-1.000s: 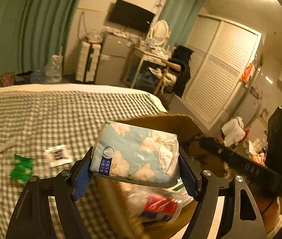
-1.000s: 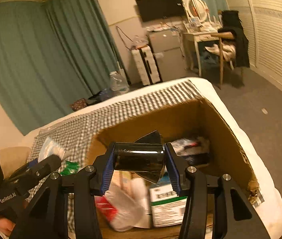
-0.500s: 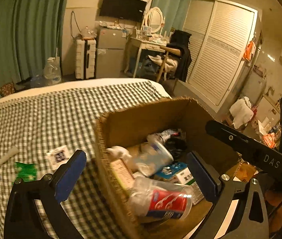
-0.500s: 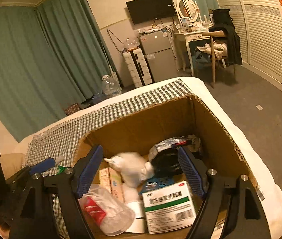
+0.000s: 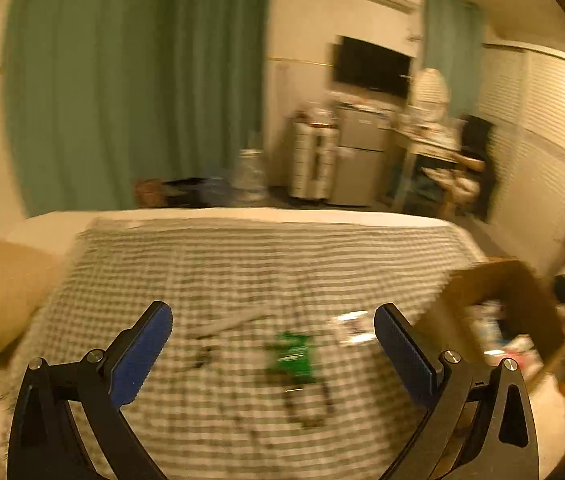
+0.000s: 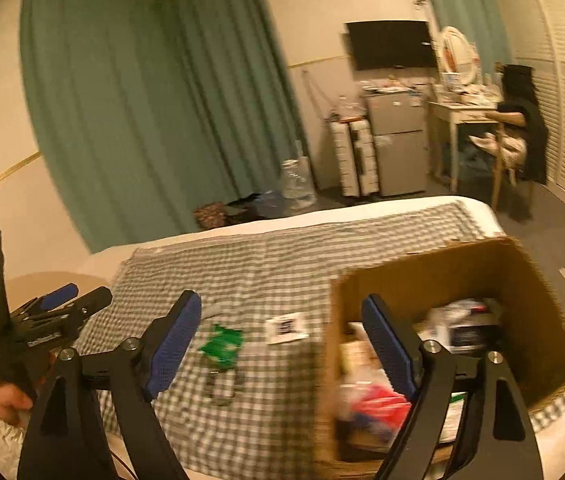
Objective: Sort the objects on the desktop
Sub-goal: 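Grasp the green granule sachet with the right tool while the left tool grasps the black hair tie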
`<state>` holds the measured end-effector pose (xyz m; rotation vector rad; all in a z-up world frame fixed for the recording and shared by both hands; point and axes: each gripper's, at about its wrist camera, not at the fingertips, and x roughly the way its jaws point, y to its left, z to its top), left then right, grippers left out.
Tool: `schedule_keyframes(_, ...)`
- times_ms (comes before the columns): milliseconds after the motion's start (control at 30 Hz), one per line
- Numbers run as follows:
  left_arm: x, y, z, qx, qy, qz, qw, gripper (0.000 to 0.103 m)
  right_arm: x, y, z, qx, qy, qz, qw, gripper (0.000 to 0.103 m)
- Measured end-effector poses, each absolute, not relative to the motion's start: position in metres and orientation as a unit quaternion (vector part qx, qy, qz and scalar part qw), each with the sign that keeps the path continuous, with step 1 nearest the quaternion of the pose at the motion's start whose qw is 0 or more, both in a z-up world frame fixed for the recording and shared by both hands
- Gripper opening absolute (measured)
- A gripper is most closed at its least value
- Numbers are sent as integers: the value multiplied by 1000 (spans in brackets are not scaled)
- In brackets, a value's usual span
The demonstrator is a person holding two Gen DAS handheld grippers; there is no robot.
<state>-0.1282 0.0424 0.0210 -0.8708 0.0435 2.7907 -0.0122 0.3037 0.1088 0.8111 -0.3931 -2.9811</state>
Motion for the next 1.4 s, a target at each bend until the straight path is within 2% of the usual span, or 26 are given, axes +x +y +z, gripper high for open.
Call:
schedule_keyframes(167,-135,-16,-37,-312,-10,949,33,103,-48,251,62,298,-133,-944,43,87)
schedule_keyframes(300,-141,-29,-90,-326,-38,944,30,103,-72,216,8,331,-106,-937,37,87)
schedule_keyframes(433,-158,-23,-135,-347,-19,937,28,103,-93,201,-34,368,-81,-925,42,87)
schedule_keyframes(733,-205,-4,-174,-376,19,925,59,103,-145,195,-82,407,-78,-909,37,87)
schedule_keyframes(1033,-257,-22,-194,-394,-59,915,60,103,-197,180,-103,410,-71,-908,41,87)
schedule_keyframes(1133,-266,-26,-204,-406,-90,907,74,103,-208,179,-111,414,-76,-906,42,84)
schedule_keyframes(1167,-267,-25,-206,-406,-91,906,75,103,-211,178,-116,420,-81,-903,45,79)
schedule_keyframes(1267,-269,-13,-208,-409,-60,907,86,98,-217,174,-126,434,-71,-897,45,66)
schedule_keyframes(1300,-269,-9,-208,-410,-52,906,94,92,-217,173,-128,436,-62,-897,38,61)
schedule_keyframes(1367,-269,-2,-209,-405,-37,908,101,78,-217,172,-129,435,-59,-898,40,56)
schedule_keyframes(1400,-269,0,-209,-404,-32,908,106,56,-216,173,-128,435,-65,-897,43,54)
